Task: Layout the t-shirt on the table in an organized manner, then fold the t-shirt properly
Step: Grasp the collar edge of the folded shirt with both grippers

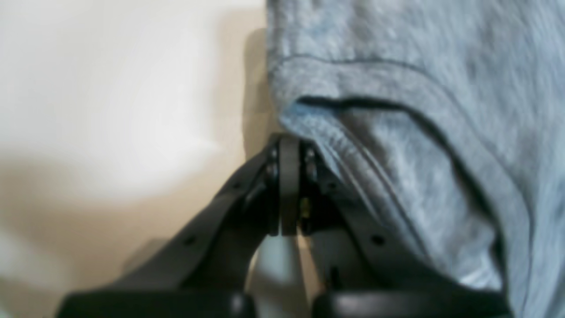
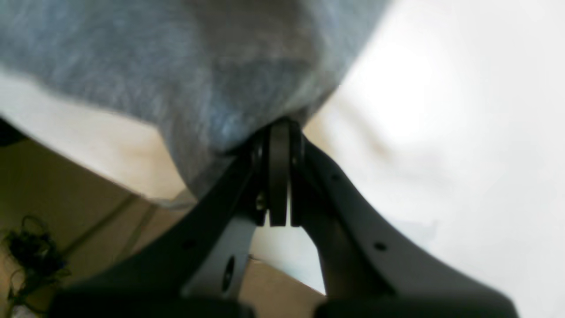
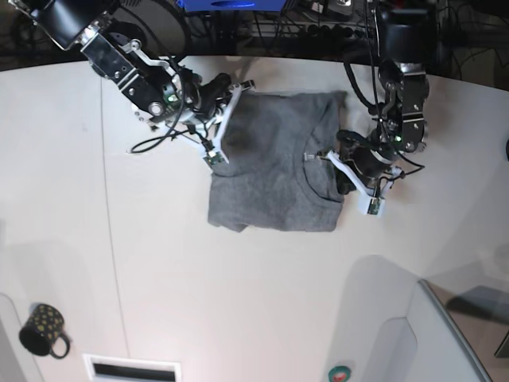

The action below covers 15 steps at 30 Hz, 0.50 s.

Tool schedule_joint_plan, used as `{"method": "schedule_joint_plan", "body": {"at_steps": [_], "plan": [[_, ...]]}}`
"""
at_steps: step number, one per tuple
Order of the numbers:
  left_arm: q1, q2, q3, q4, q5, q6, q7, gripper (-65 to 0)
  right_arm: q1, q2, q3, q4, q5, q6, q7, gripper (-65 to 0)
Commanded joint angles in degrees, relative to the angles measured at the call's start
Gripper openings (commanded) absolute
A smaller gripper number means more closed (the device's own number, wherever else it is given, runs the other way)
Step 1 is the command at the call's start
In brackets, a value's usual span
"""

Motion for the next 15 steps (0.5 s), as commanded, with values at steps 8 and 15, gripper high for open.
{"method": "schedule_joint_plan", "body": {"at_steps": [8,15], "plan": [[-13.88,1.88,6.75,-10.96,-0.73,-0.43,-1.64,-65.0,4.25,-3.24,-5.04,-0.87,0.03,0.22,0.54,-64.2],[-23.11,3.20,6.58,-14.74,-0.73,-0.43,-3.57,-65.0,7.23,-7.28,-9.43,-0.87,0.03,0.22,-0.87,-64.2]]}}
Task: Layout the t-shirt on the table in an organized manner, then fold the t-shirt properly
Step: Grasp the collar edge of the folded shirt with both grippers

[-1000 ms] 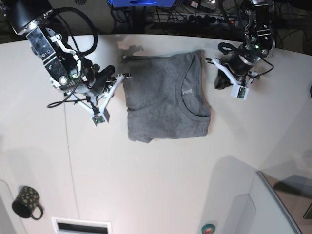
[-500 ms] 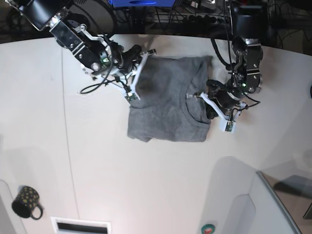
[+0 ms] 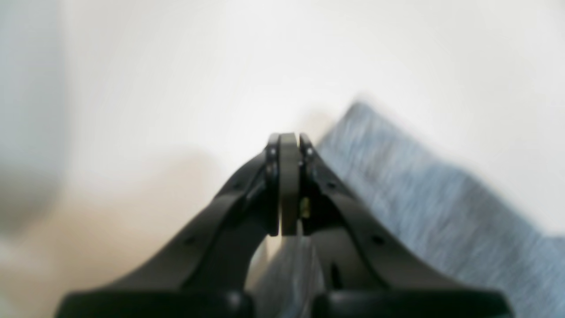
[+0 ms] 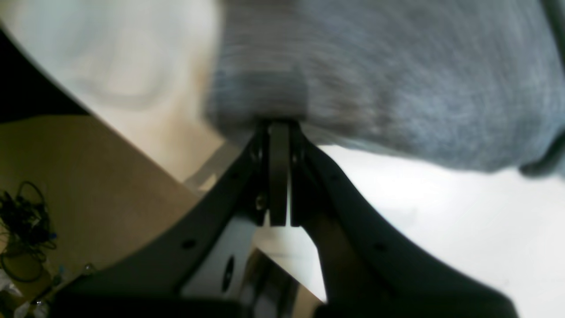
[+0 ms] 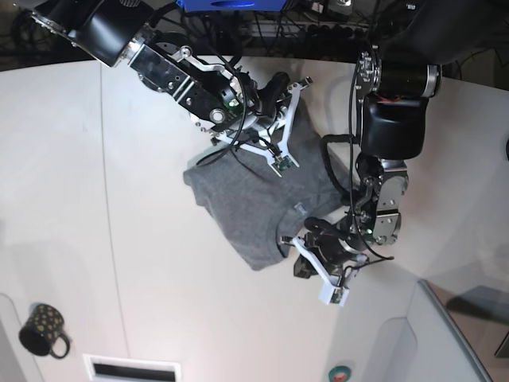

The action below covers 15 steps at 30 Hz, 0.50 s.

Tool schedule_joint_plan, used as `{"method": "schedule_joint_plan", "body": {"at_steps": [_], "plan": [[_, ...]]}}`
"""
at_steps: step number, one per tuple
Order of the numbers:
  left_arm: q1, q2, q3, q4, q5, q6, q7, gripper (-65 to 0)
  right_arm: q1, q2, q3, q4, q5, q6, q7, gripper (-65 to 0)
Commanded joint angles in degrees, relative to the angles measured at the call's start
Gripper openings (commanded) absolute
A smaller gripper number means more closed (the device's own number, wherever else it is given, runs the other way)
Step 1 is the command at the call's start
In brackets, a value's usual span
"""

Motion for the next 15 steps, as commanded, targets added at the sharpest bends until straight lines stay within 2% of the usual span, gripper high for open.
{"method": "schedule_joint_plan", "body": {"at_steps": [1,4,6,8,10,12,15], "plan": [[-1.78,-0.85,-0.35,1.15,-0.75,-0.10,-0.90,-65.0,0.52,0.41,0.25,2.79,0.07,0.22,-1.91,-64.2],[0.07,-2.96,-1.32,6.07,-0.93,-0.10,-0.02,-65.0,-0.88,4.01,0.34,10.17,0.07,-0.21,-6.22,-64.2],[3.85,-3.31,-4.31,12.31,-0.93,-0.10,4.28,-65.0,-2.99,7.36,2.45,14.57,-0.19,-0.21,-6.48,-63.9],[10.18,-3.13,-8.61,21.81,-1.01,-0.37,8.94,-65.0,-5.81,10.17,7.55,17.47,-0.19,-0.21,-6.13,-63.8],[17.56,-2.43,-11.43,32.09,-1.54,-0.54,11.49,-65.0,-8.53,12.19,14.05,18.79,-0.28,0.14,-2.96,-63.9],[24.59,-1.37,-11.34,39.65,-5.15,-1.95,12.02,-65.0,-9.85,13.95,18.36,18.61,-0.28,0.14,0.99,-64.1],[32.33,1.00,-10.55,44.84,-11.21,-2.83,11.76,-65.0,-9.50,16.06,20.82,15.80,-0.28,0.22,3.72,-64.1]]}}
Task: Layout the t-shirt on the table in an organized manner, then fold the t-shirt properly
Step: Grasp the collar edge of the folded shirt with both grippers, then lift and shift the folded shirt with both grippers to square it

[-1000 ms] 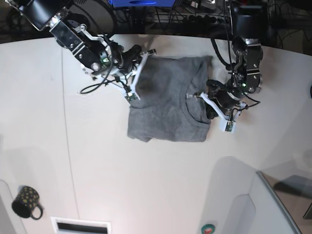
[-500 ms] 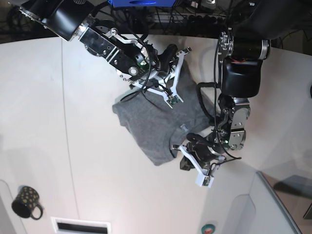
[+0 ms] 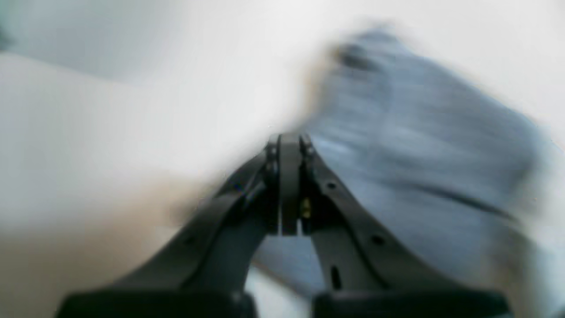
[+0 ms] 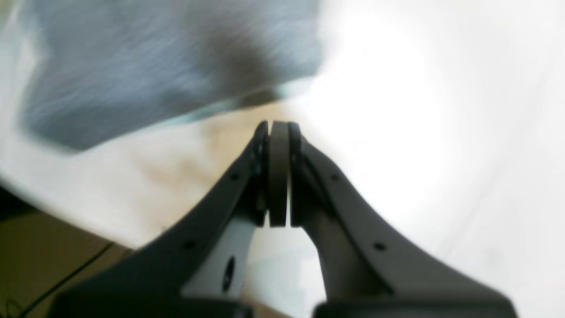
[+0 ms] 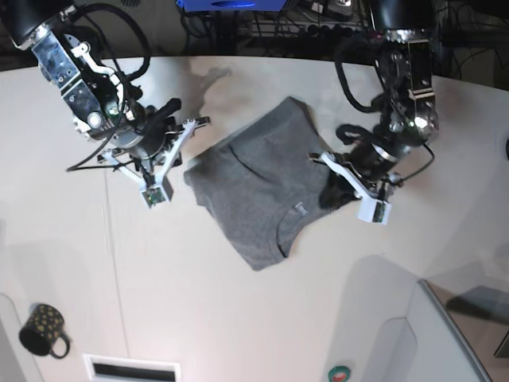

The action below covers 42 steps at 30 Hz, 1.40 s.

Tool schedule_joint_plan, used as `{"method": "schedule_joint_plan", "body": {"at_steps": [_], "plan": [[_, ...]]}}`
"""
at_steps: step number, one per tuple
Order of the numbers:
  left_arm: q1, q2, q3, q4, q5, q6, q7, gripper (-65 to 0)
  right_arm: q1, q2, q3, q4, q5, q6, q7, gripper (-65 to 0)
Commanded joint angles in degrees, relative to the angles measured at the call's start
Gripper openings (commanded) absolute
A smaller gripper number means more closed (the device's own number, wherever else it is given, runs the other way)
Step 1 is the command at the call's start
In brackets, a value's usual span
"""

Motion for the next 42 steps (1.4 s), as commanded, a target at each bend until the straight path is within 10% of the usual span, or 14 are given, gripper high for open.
{"method": "schedule_joint_plan", "body": {"at_steps": [1,22,31,42], "plan": [[-0.01,0.00,0.84,0.95,-1.34,0.12,-1.27,-65.0,1.02,0.37,0.14,0.04,0.70,0.25,0.57,-64.1],[7.37,1.40,9.46,-9.86,4.82,0.21,-6.90,-65.0,3.66,0.37,1.38,-3.39,1.14,0.33,7.69,-63.2],[11.15,0.08,9.90,2.18,4.90,0.21,-7.07,-65.0,3.66,-0.78,11.66,-3.48,10.55,20.20,7.95,-38.6],[10.45,2.11,11.39,-4.15,5.61,0.21,-7.34,-65.0,5.50,-2.36,11.05,-12.10,10.72,21.26,8.04,-30.8]]}}
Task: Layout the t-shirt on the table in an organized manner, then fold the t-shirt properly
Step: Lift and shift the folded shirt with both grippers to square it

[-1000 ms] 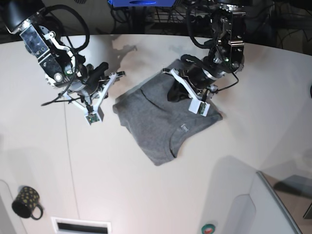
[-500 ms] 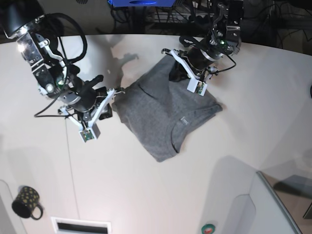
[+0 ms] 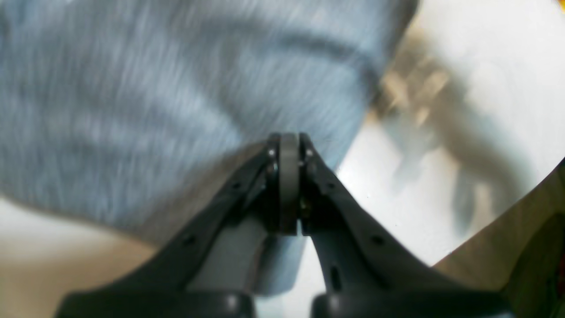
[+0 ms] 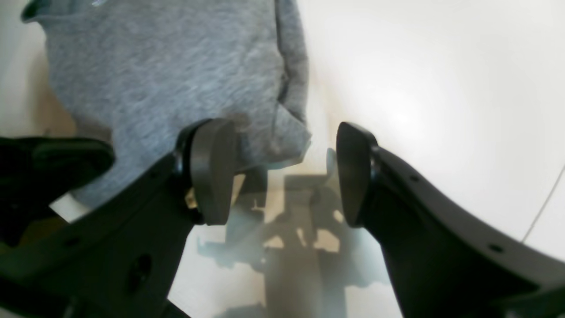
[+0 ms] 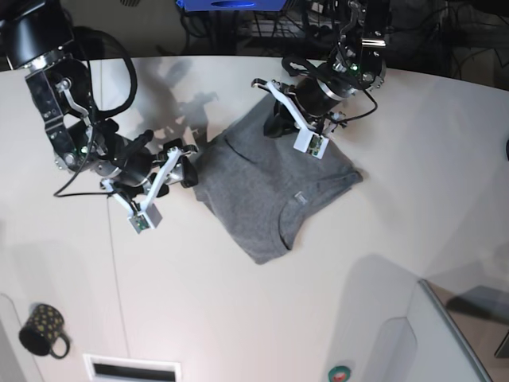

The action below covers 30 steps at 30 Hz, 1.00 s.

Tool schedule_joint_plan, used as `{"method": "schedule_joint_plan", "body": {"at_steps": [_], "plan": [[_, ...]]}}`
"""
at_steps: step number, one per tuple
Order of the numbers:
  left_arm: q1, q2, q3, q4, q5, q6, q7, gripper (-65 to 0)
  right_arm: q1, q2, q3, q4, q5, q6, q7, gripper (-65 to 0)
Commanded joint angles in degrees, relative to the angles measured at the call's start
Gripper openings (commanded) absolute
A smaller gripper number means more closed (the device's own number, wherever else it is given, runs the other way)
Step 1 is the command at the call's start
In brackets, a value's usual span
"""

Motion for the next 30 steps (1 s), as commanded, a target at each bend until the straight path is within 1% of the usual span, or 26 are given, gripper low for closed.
{"method": "schedule_joint_plan", "body": {"at_steps": [1,3,4,6,8,12,15,18,19,22,23,30], "plan": [[-0.02,-0.06,-0.02,-0.02,-0.88,-0.25,-1.11,-65.0,0.85,0.29,0.16,0.78,0.52,0.47,1.14,-30.8],[-0.02,-0.23,-0.10,-1.60,-0.88,-0.25,-1.11,-65.0,0.85,0.20,0.16,0.87,0.52,0.82,1.14,-30.8],[-0.02,-0.23,-0.28,-2.31,-0.88,-0.25,-1.20,-65.0,0.93,0.11,0.16,0.78,0.52,1.79,1.14,-30.8],[-0.28,-0.23,-0.37,-3.54,-0.88,-0.25,-1.20,-65.0,1.37,-1.56,0.42,0.25,0.25,4.52,1.05,-30.8],[-1.07,-0.23,-0.28,-4.77,-0.88,-0.25,-1.20,-65.0,1.81,-2.44,0.51,-2.03,0.25,6.19,1.05,-30.8],[-1.25,-0.23,-0.37,-4.68,-0.88,-0.25,-1.20,-65.0,3.13,-2.97,0.25,-5.38,0.25,6.36,1.14,-30.9],[-1.51,-0.23,-0.63,-4.68,-0.88,-0.25,-1.20,-65.0,3.13,-2.97,0.34,-5.29,0.25,6.36,1.31,-32.3],[-1.95,-0.32,-0.63,-5.30,-0.88,-0.25,-1.20,-65.0,3.40,-2.61,0.60,-5.55,0.25,6.36,1.31,-42.3],[-1.95,-0.32,-0.63,-5.38,-0.88,-0.25,-1.20,-65.0,3.48,-2.53,0.60,-5.55,0.25,6.36,1.14,-47.6],[-2.04,-0.32,-0.72,-5.38,-0.80,-0.25,-1.20,-65.0,3.75,-2.61,0.69,-5.73,0.25,6.36,1.05,-60.3],[-2.04,-0.32,-0.72,-5.38,-0.80,-0.25,-1.20,-65.0,4.19,-2.70,0.69,-6.52,0.25,6.36,1.05,-62.6],[-2.04,-0.41,-0.72,-5.38,-0.80,-0.25,-1.20,-65.0,6.30,-2.79,0.69,-13.64,0.25,6.10,1.31,-63.3]]}}
